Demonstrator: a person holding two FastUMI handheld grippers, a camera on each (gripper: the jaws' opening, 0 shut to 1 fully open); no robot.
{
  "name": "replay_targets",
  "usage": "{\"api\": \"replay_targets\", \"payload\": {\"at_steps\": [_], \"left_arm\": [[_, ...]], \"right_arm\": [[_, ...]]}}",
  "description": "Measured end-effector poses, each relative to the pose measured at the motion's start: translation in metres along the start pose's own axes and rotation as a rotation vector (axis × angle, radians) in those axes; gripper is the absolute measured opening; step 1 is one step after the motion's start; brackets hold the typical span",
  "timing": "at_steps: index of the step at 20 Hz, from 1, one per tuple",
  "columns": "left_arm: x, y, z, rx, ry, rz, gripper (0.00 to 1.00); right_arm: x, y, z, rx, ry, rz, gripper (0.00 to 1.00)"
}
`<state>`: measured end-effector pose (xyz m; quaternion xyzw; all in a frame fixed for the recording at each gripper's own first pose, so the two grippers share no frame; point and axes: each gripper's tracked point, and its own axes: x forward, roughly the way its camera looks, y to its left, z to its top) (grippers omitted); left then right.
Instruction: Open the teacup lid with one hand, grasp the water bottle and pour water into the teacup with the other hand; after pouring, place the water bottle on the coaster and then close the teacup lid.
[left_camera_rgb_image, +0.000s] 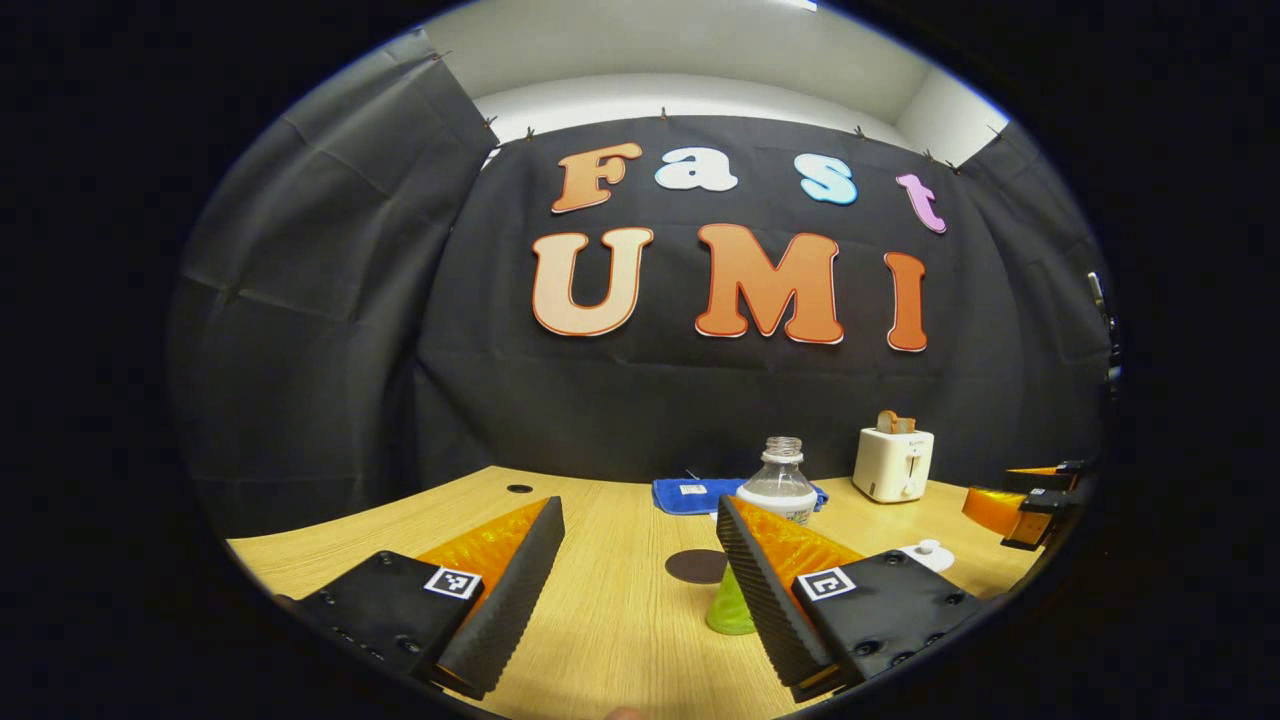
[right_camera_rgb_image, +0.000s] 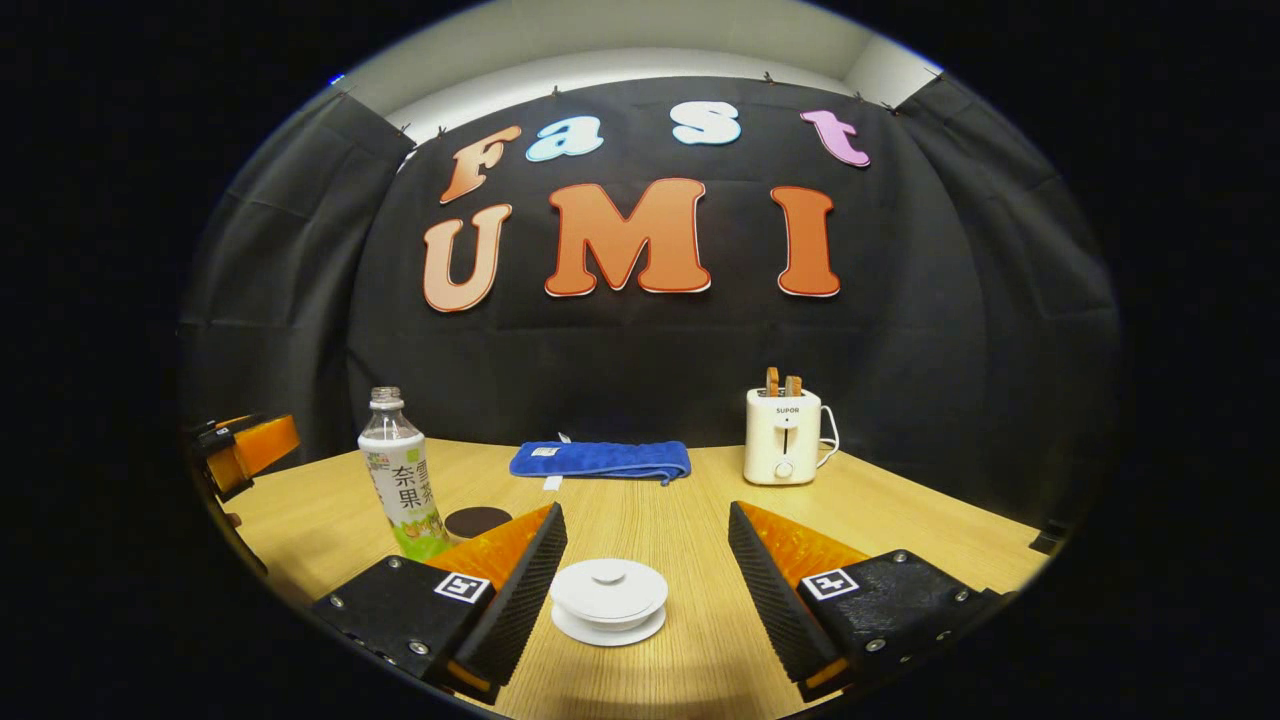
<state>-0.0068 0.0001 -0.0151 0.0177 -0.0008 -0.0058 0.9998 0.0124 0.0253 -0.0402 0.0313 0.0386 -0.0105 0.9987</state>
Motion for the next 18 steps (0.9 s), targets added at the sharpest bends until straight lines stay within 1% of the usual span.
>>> {"api": "replay_targets", "payload": {"at_steps": [4,7,9,12,14,15,16,17,18], "left_arm": [[0.002,-0.007,-0.001,0.023,0.004,-0.012,0.99],[0.003,-0.008,0.000,0.029,0.005,-0.012,0.99],[0.003,-0.005,-0.002,0.026,0.007,-0.008,0.99],[0.005,-0.001,-0.005,0.020,0.015,0.002,0.99],[0.005,0.002,-0.007,0.017,0.020,0.007,0.99],[0.005,0.003,-0.008,0.014,0.023,0.009,0.99],[0.005,0.005,-0.009,0.010,0.024,0.011,0.99],[0.005,0.005,-0.008,0.008,0.025,0.013,0.99],[0.004,0.006,-0.009,0.007,0.025,0.016,0.99]], "right_arm": [[0.019,0.010,-0.013,0.003,0.044,0.018,0.98],[0.037,0.012,-0.032,-0.027,0.111,0.008,0.97],[0.044,0.016,-0.046,-0.044,0.153,0.010,0.98],[0.048,0.021,-0.055,-0.029,0.189,0.020,0.96],[0.050,0.023,-0.056,-0.030,0.194,0.019,0.91],[0.050,0.024,-0.057,-0.034,0.197,0.020,0.85],[0.051,0.025,-0.058,-0.036,0.198,0.023,0.81],[0.051,0.026,-0.057,-0.038,0.198,0.028,0.74],[0.051,0.027,-0.057,-0.041,0.200,0.029,0.70]]}}
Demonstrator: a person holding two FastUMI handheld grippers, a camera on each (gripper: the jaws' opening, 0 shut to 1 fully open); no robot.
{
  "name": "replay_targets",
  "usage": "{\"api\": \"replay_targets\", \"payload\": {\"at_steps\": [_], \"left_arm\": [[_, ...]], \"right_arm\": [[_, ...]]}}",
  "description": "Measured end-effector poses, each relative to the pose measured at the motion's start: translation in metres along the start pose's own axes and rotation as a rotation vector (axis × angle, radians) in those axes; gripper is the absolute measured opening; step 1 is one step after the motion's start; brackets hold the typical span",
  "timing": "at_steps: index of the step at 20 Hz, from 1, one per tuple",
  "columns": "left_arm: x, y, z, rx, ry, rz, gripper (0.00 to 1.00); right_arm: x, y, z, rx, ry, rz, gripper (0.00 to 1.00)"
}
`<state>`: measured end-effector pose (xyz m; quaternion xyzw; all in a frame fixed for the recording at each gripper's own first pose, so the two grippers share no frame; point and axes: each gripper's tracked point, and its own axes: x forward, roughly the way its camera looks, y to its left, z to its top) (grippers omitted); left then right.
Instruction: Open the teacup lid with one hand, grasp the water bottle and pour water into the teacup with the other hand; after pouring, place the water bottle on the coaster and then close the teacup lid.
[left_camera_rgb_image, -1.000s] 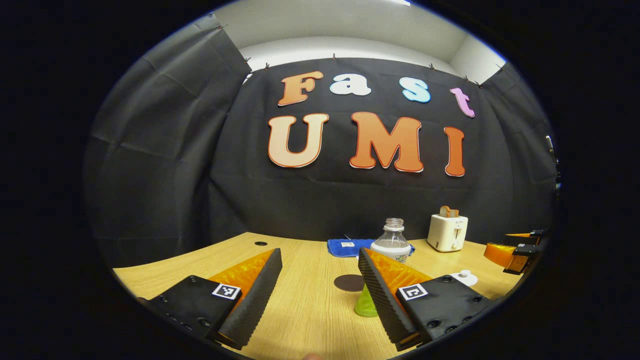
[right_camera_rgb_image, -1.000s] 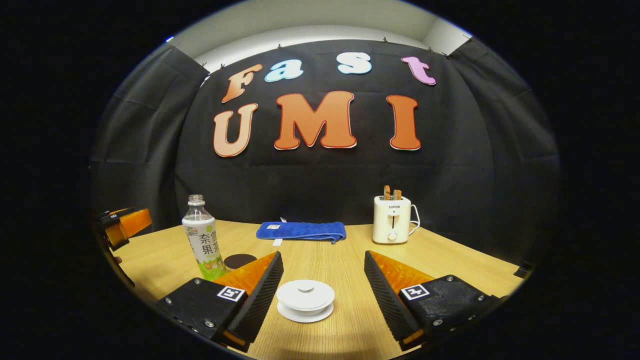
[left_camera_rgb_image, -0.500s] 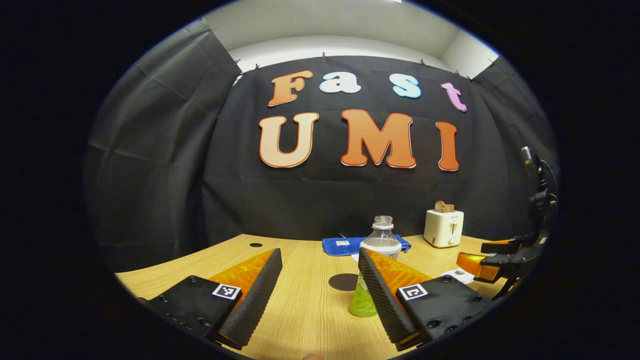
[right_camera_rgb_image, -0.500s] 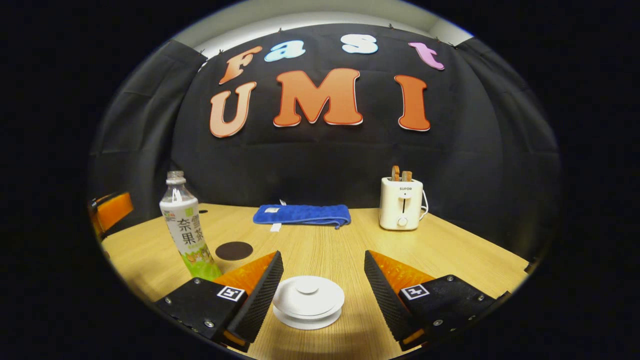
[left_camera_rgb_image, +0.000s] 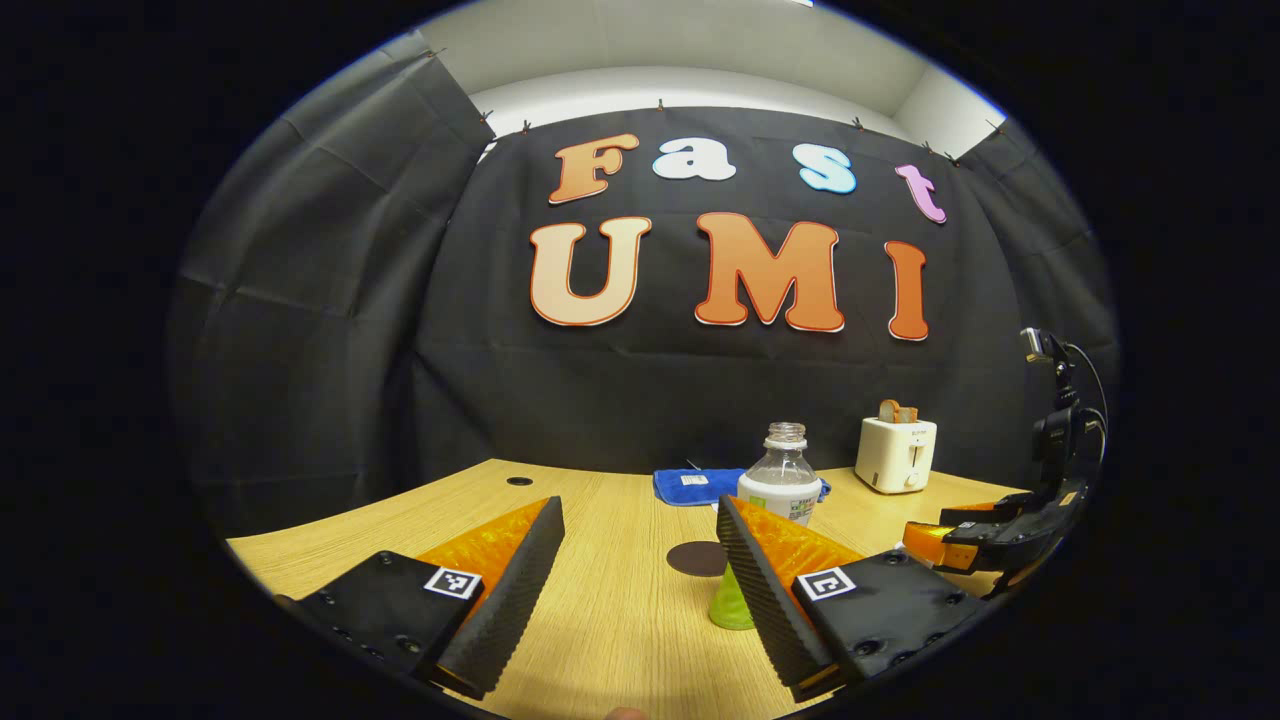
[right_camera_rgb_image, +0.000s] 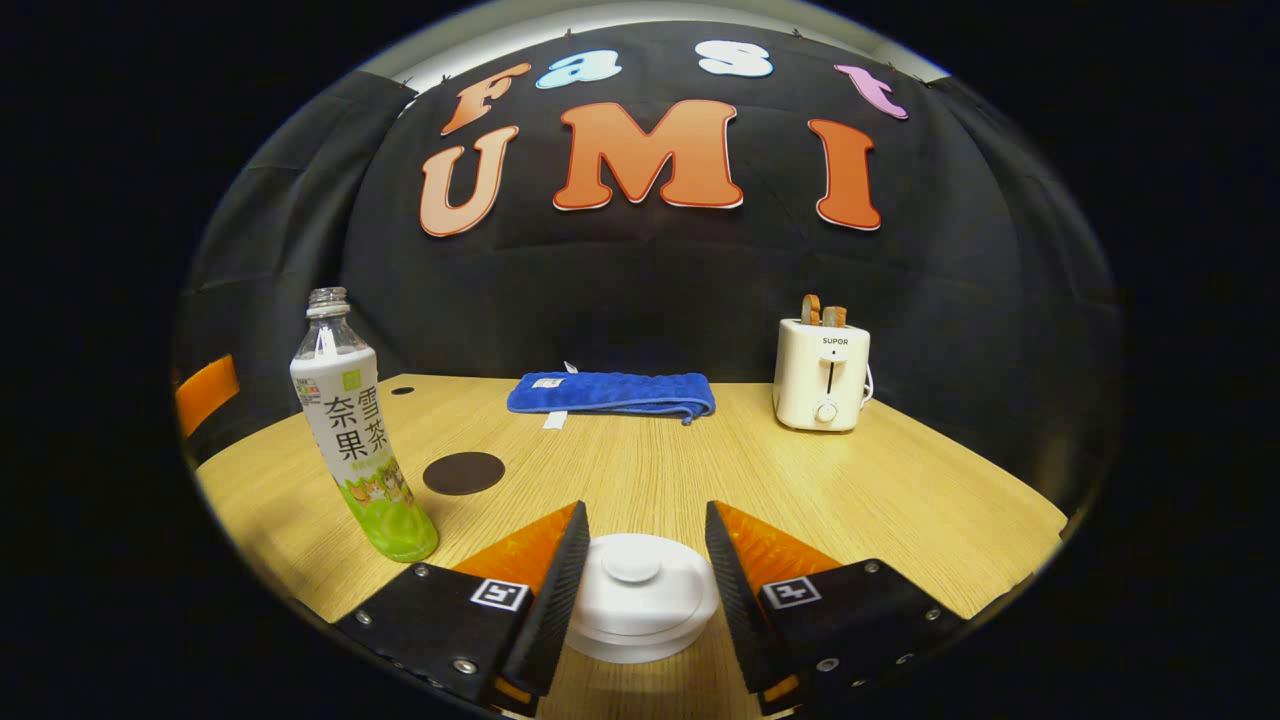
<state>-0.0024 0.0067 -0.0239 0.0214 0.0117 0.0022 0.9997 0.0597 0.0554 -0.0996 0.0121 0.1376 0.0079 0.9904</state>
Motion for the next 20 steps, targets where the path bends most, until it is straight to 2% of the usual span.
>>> {"api": "replay_targets", "payload": {"at_steps": [2,4,6,7,10,11,12,14,20], "left_arm": [[0.000,0.002,0.000,-0.001,-0.002,0.005,0.99],[0.000,0.002,0.000,-0.003,-0.001,0.005,0.99],[0.000,0.002,-0.002,-0.005,0.002,0.003,0.99],[0.000,0.001,-0.003,-0.006,0.004,0.002,0.99],[0.001,0.001,-0.004,-0.010,0.008,0.001,1.00],[0.000,0.000,-0.004,-0.011,0.009,0.000,1.00],[0.000,-0.001,-0.005,-0.011,0.010,-0.001,1.00],[0.000,-0.001,-0.006,-0.009,0.011,-0.004,1.00],[-0.001,-0.019,-0.009,-0.011,0.023,-0.048,0.99]], "right_arm": [[0.001,0.003,-0.003,-0.008,0.006,0.006,0.53],[0.002,0.006,-0.005,-0.016,0.021,0.015,0.48],[0.003,0.007,-0.005,-0.020,0.021,0.016,0.40],[0.003,0.007,-0.005,-0.022,0.019,0.015,0.33],[0.003,0.006,-0.004,-0.024,0.020,0.014,0.27],[0.003,0.006,-0.004,-0.022,0.020,0.016,0.19],[0.004,0.005,-0.004,-0.018,0.020,0.011,0.21],[0.003,0.003,-0.004,0.002,0.026,0.013,0.18],[-0.018,-0.016,0.022,0.043,-0.038,-0.002,0.17]]}}
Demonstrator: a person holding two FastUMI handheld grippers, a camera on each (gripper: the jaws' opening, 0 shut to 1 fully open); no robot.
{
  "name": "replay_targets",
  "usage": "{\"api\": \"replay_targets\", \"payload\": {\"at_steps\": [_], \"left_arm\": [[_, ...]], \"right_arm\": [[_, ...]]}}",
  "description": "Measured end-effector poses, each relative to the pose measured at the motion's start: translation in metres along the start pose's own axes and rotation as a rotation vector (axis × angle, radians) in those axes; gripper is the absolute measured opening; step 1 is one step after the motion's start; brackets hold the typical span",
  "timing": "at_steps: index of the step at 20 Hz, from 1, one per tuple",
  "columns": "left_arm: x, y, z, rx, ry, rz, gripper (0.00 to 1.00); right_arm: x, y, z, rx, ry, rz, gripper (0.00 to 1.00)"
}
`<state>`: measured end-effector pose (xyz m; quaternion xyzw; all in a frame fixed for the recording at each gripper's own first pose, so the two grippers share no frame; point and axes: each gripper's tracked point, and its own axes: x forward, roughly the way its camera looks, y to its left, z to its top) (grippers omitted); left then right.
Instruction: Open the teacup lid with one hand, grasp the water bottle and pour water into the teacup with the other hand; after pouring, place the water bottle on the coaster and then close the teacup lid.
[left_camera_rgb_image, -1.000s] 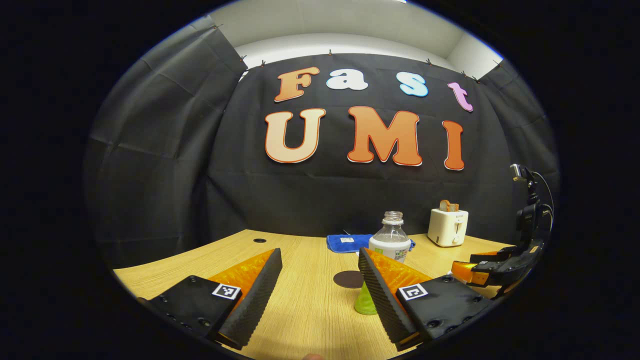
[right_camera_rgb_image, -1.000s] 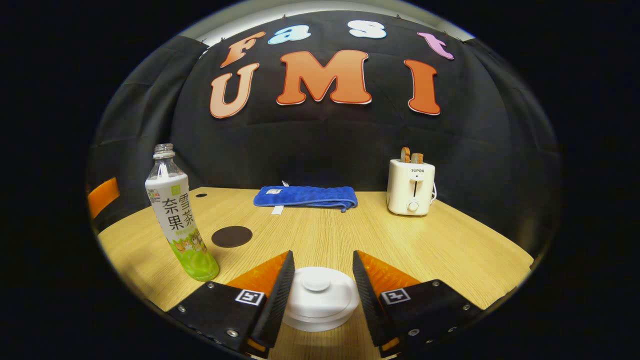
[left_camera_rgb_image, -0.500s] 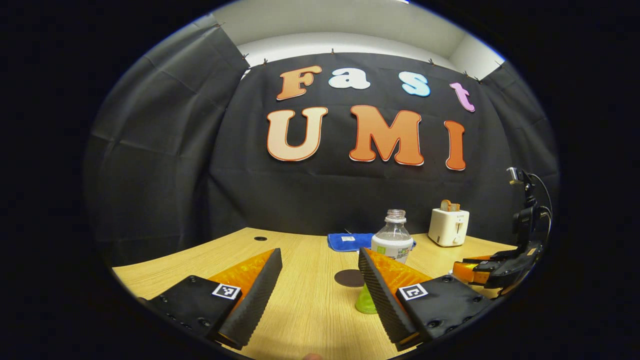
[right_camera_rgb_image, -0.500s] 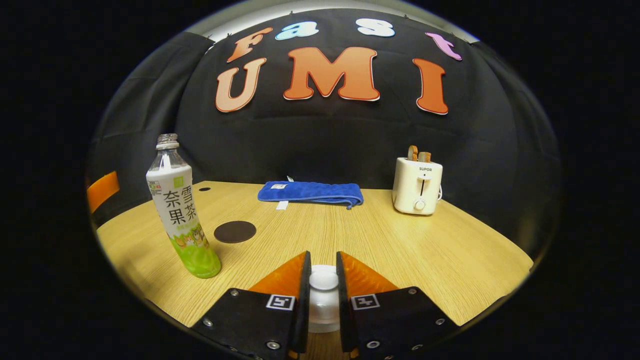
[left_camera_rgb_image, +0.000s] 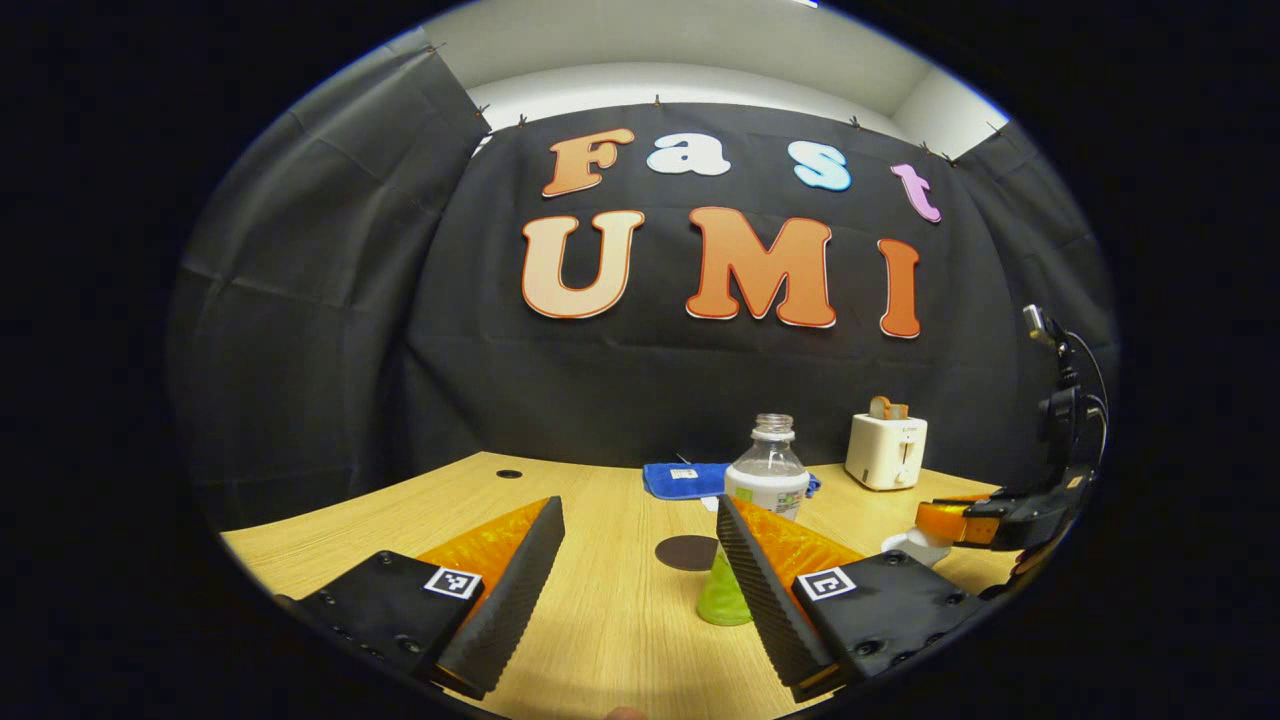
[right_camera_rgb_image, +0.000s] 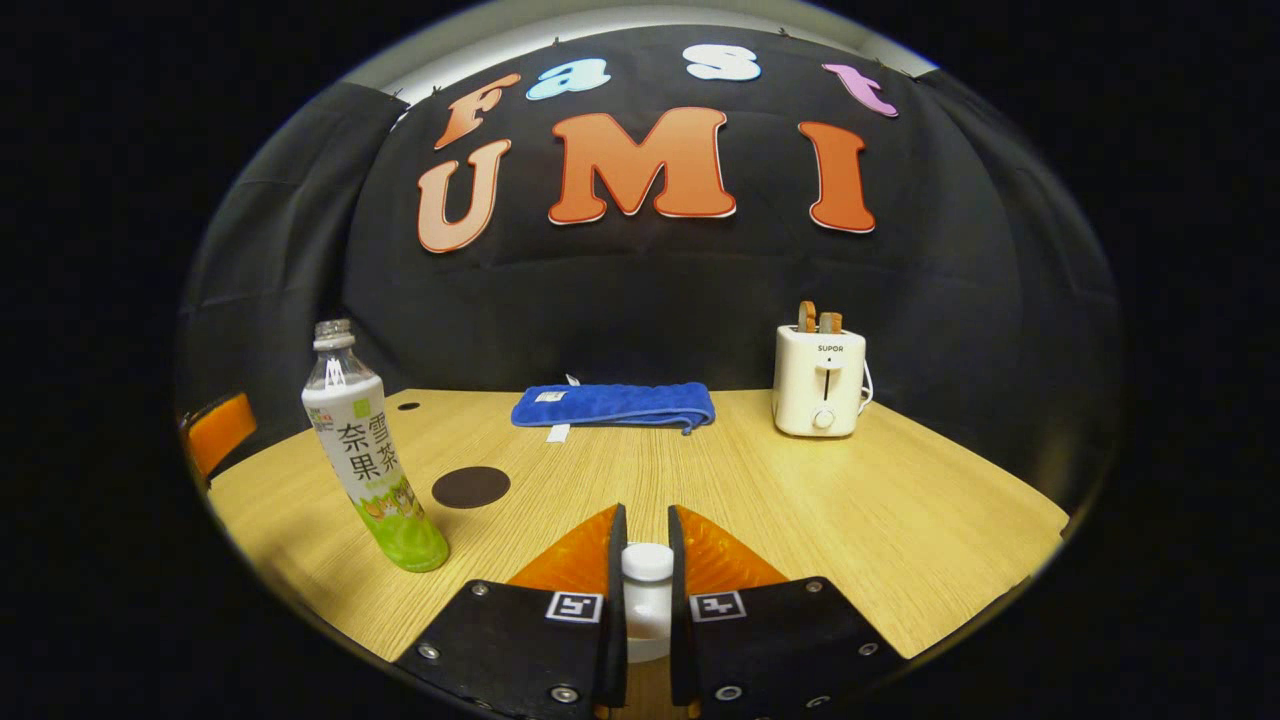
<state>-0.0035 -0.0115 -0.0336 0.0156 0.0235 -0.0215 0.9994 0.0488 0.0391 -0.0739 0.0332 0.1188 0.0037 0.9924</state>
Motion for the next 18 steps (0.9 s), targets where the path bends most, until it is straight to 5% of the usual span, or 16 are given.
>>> {"api": "replay_targets", "payload": {"at_steps": [9,18], "left_arm": [[0.008,-0.066,-0.032,-0.028,0.085,-0.163,0.99],[0.058,-0.079,-0.067,0.069,0.141,-0.147,0.99]], "right_arm": [[-0.022,-0.068,0.003,0.050,-0.021,-0.121,0.17],[-0.031,-0.097,-0.006,0.097,-0.009,-0.161,0.17]]}}
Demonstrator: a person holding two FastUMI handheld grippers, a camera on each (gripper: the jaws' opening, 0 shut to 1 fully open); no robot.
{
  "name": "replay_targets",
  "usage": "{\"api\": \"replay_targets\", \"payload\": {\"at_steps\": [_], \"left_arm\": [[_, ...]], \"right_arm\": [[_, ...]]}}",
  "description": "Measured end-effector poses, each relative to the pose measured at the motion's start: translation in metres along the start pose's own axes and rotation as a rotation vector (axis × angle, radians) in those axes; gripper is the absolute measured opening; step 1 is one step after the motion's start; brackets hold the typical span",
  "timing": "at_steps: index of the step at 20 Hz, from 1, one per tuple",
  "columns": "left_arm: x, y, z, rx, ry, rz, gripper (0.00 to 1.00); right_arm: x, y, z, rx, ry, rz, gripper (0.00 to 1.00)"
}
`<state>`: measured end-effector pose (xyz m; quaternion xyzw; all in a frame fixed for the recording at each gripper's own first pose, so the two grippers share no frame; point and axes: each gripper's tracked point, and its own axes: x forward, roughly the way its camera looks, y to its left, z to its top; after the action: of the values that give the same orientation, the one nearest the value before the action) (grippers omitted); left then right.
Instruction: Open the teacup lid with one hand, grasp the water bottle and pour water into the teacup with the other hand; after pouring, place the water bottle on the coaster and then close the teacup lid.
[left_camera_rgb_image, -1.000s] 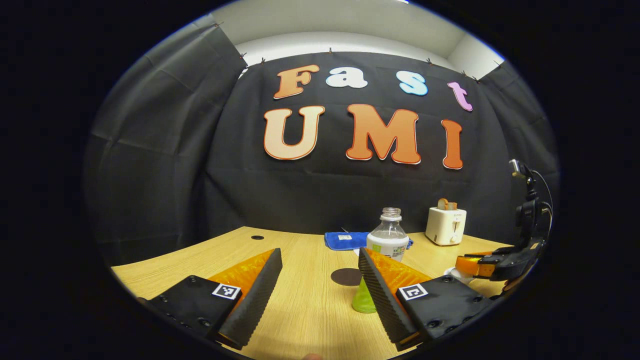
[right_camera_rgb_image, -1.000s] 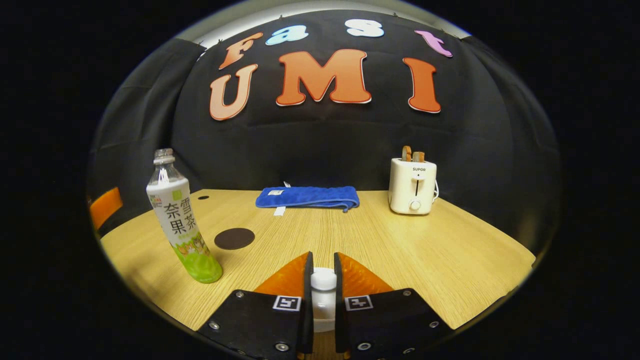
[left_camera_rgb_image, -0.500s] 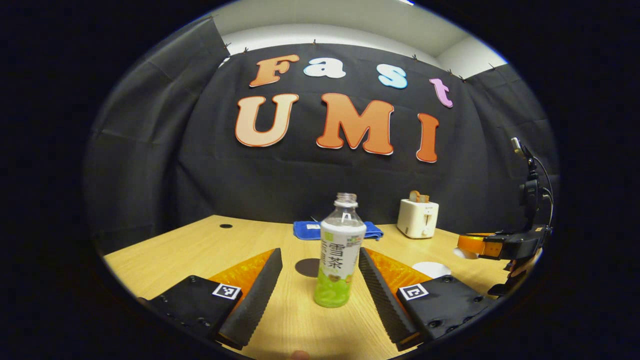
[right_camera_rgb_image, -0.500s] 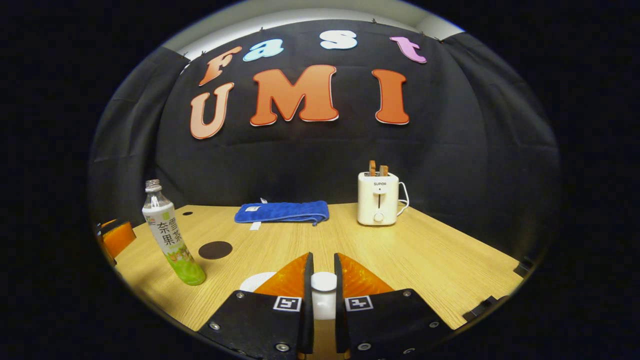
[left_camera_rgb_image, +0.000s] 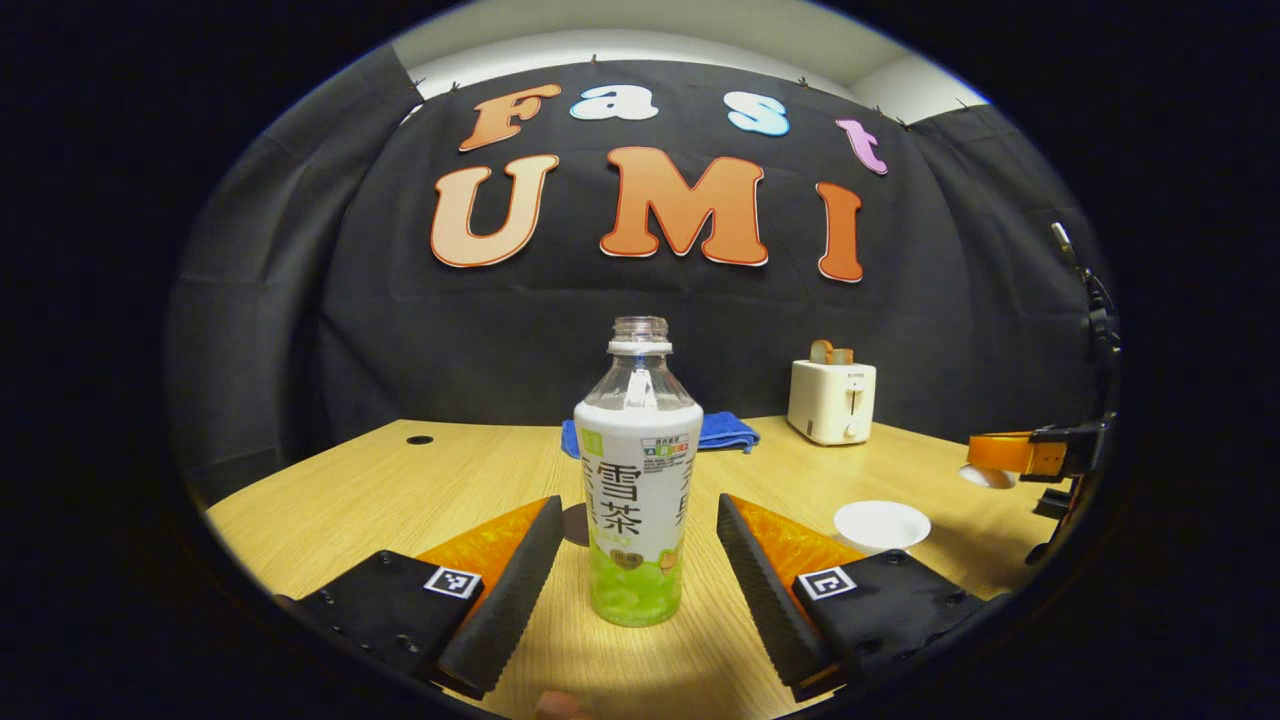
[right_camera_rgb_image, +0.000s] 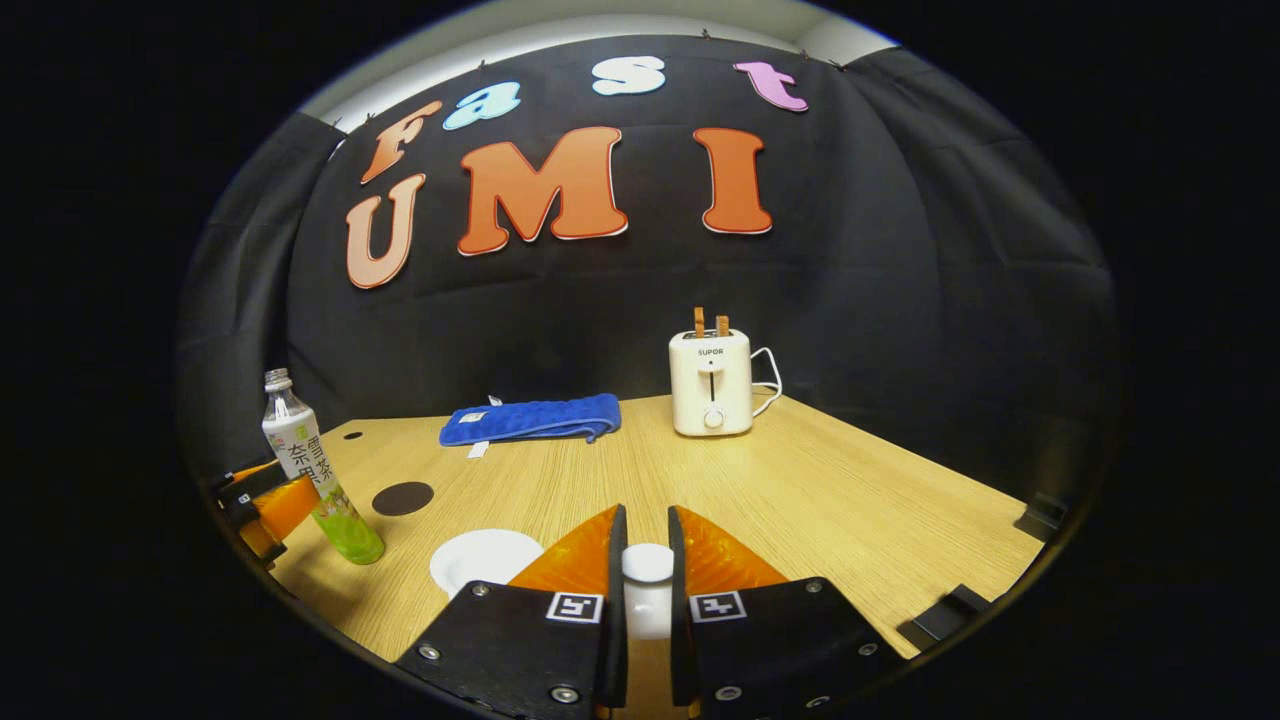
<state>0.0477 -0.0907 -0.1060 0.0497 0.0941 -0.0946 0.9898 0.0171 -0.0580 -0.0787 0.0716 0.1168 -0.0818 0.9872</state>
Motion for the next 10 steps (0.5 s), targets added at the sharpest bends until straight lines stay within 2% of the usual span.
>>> {"api": "replay_targets", "payload": {"at_steps": [5,9,10], "left_arm": [[0.021,-0.002,-0.013,0.007,0.045,0.009,0.99],[0.022,-0.002,-0.011,0.013,0.030,0.001,0.98],[0.021,0.001,-0.011,0.016,0.029,0.006,0.85]], "right_arm": [[-0.003,-0.007,-0.002,0.014,0.006,-0.005,0.17],[-0.003,-0.005,-0.005,0.018,0.013,-0.002,0.17],[-0.002,-0.006,-0.005,0.020,0.014,-0.001,0.17]]}}
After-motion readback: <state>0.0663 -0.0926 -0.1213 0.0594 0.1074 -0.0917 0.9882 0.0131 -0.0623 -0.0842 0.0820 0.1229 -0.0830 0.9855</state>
